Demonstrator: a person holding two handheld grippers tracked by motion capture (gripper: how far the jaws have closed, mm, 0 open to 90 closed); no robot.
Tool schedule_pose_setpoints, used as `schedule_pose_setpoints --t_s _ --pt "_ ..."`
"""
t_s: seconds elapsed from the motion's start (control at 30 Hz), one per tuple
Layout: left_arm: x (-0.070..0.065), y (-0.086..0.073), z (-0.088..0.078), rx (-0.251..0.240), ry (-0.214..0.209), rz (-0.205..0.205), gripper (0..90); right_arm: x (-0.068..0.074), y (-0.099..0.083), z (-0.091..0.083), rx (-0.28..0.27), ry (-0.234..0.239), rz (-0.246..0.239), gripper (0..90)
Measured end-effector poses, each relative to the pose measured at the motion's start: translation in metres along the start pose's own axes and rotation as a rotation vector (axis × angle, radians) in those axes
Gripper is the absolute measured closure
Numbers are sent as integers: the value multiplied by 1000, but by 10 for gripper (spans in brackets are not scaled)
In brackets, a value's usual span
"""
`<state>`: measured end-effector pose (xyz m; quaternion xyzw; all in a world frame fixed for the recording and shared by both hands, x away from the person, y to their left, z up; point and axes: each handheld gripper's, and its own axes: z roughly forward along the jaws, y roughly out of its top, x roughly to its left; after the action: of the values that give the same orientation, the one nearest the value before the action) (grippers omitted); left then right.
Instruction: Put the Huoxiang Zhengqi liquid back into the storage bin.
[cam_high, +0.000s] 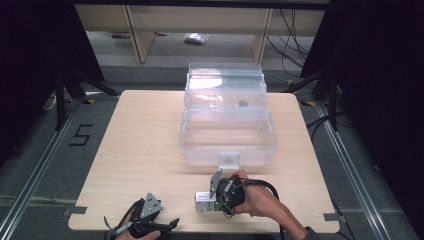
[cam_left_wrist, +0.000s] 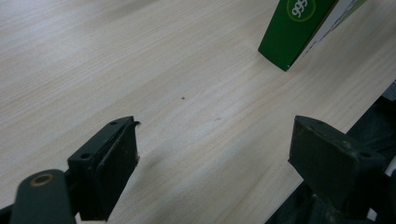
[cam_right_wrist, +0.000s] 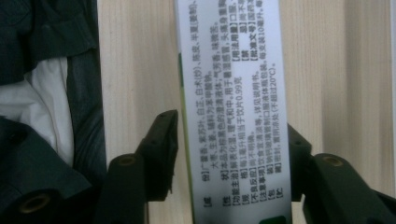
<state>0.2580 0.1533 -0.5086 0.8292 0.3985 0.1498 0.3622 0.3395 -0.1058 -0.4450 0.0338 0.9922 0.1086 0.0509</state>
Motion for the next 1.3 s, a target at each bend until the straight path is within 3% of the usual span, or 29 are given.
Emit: schedule_pose_setpoints --t_s 0.03,0.1,0.2,0.33,0.4,0.43,0.47,0.5,0.57,0.67,0.73,0.87,0.9,0.93,0.97,1.0,1.03,1.1,1.2,1.3 --pt "1 0 -1 8 -3 10 148 -2 1 1 7 3 -35 550" --pt "1 0 -1 9 -13 12 149 2 1 0 19 10 -4 594" --pt "1 0 -1 11 0 12 149 -1 1 0 14 17 -42 633" --pt "1 0 -1 -2 -14 -1 148 2 1 -2 23 17 -35 645" --pt "1 0 -1 10 0 11 149 -2 0 -3 2 13 -73 649" --pt "1 0 -1 12 -5 12 149 1 -1 -5 9 10 -26 649" --pt "1 1 -1 7 -12 10 149 -2 -2 -6 -2 12 -42 650" --pt "1 1 -1 7 -12 10 149 0 -2 -10 9 13 -11 650" --pt "1 0 -1 10 -2 11 149 -3 -2 -14 -7 14 -43 650" --pt "0 1 -1 -1 -12 -1 149 -2 -1 -21 -3 18 6 650" --pt "1 1 -1 5 -11 7 148 -6 0 -24 -20 22 -40 651" --pt "1 1 -2 6 -13 10 148 -7 0 -33 -3 40 19 651" --pt "1 1 -2 6 -13 10 149 -7 0 -33 -3 40 19 651" --pt "1 0 -1 4 -13 5 149 -14 0 -36 -11 38 -40 651" --pt "1 0 -1 10 -14 12 148 -12 0 -39 0 44 11 651" --pt "1 0 -1 8 -14 10 149 -16 0 -41 -7 41 -32 651" --pt "1 1 -1 5 -13 9 149 -16 -1 -44 -8 44 -6 651" --pt "1 1 -1 -3 -13 -1 149 -20 -1 -49 -11 48 -10 651" --pt "1 0 -1 4 -14 4 149 -24 -2 -58 -16 47 24 651" --pt "1 1 -1 -4 -13 0 148 -29 -4 -63 -20 50 6 651"
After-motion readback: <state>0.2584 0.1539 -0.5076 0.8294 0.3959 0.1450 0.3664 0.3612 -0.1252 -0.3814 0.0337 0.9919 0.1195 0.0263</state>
